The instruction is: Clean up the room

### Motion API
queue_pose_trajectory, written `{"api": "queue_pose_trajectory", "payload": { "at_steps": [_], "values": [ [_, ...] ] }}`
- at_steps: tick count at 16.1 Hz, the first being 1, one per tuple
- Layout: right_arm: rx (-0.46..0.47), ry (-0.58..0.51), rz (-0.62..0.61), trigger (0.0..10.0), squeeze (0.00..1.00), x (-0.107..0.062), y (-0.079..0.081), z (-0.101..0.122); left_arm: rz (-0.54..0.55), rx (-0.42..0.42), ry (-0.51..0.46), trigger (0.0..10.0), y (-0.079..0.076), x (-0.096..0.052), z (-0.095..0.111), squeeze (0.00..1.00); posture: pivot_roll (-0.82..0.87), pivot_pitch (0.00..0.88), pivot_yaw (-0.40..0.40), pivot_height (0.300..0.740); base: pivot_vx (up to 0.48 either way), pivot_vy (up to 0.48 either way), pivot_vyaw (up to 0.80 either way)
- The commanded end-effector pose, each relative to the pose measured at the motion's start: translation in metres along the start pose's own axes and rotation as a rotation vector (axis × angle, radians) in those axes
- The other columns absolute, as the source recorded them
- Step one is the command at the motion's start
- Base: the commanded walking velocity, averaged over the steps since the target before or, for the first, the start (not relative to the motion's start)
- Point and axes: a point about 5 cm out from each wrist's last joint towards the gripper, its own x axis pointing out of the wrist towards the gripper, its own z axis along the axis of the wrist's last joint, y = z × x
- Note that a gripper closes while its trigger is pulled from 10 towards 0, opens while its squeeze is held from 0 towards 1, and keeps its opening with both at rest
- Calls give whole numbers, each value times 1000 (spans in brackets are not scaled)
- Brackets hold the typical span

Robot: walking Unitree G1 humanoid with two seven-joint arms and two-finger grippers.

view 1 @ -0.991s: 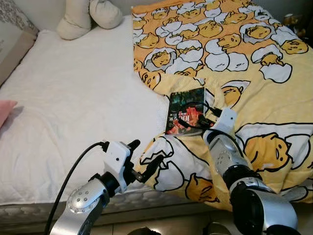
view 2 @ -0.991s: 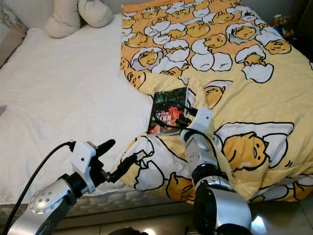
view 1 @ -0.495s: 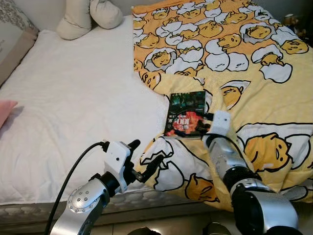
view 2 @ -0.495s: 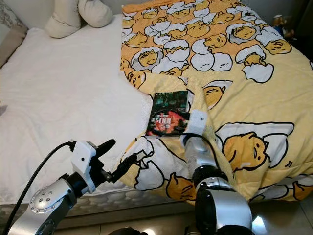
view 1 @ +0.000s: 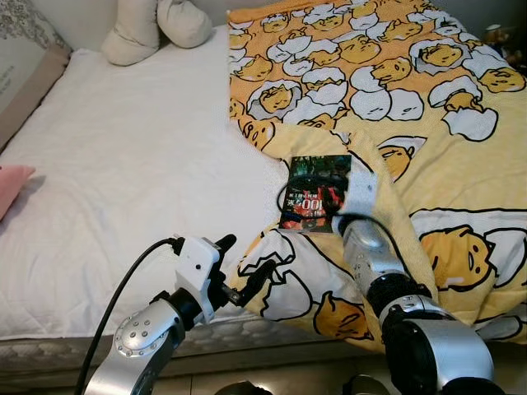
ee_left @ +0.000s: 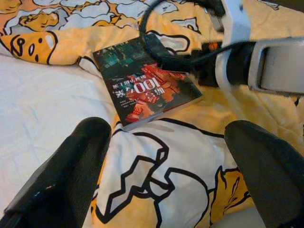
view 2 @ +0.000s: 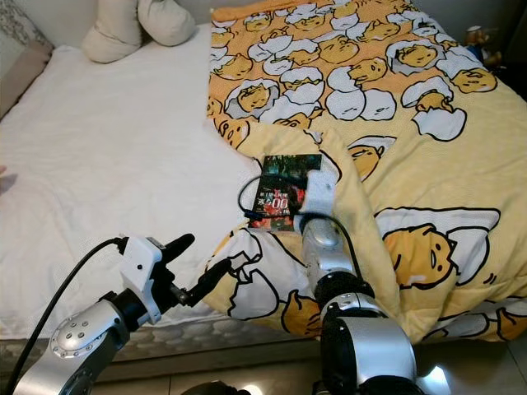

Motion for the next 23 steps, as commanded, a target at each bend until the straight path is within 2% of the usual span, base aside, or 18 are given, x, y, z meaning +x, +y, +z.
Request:
{"api": "queue_pose_trajectory", "payload": {
  "at_steps": [1, 2, 4, 9, 11, 13, 15, 19, 23],
  "values": [
    [55, 46, -3, 2667, 0, -1, 4, -8, 18, 6, 10, 10000, 4, -2, -2, 0, 28, 82, 204, 740, 0, 0, 0],
    [101, 70, -18, 0, 0, -2, 1, -14, 19, 5, 11, 10000, 4, -3, -2, 0, 30, 83, 203, 740, 0, 0, 0],
    [66, 54, -25, 0, 0, -3, 1, -15, 21, 5, 12, 10000, 4, -4, -2, 0, 30, 83, 203, 740, 0, 0, 0],
    [55, 94, -34, 0, 0, -5, -2, -24, 19, 5, 9, 10000, 3, -3, -2, 0, 36, 83, 204, 740, 0, 0, 0],
    [-38, 42, -72, 0, 0, -5, -6, -18, 20, 5, 11, 10000, 3, -4, -2, 0, 36, 82, 205, 740, 0, 0, 0],
    [-209, -70, -114, 0, 0, -5, -8, -6, 18, 5, 12, 10000, 3, -4, -2, 0, 33, 80, 205, 740, 0, 0, 0],
    [-263, -111, -132, 0, 0, -6, -7, -3, 16, 6, 11, 10000, 3, -3, -2, 0, 32, 77, 205, 740, 0, 0, 0],
    [-242, -93, -159, 0, 0, -9, -5, -14, 12, 9, 8, 10000, 4, -3, -2, 0, 30, 61, 204, 740, 0, 0, 0],
    [-233, -95, -162, 0, 0, -9, -4, -15, 12, 8, 11, 10000, 3, -4, -2, 0, 36, 67, 206, 740, 0, 0, 0]
  ]
}}
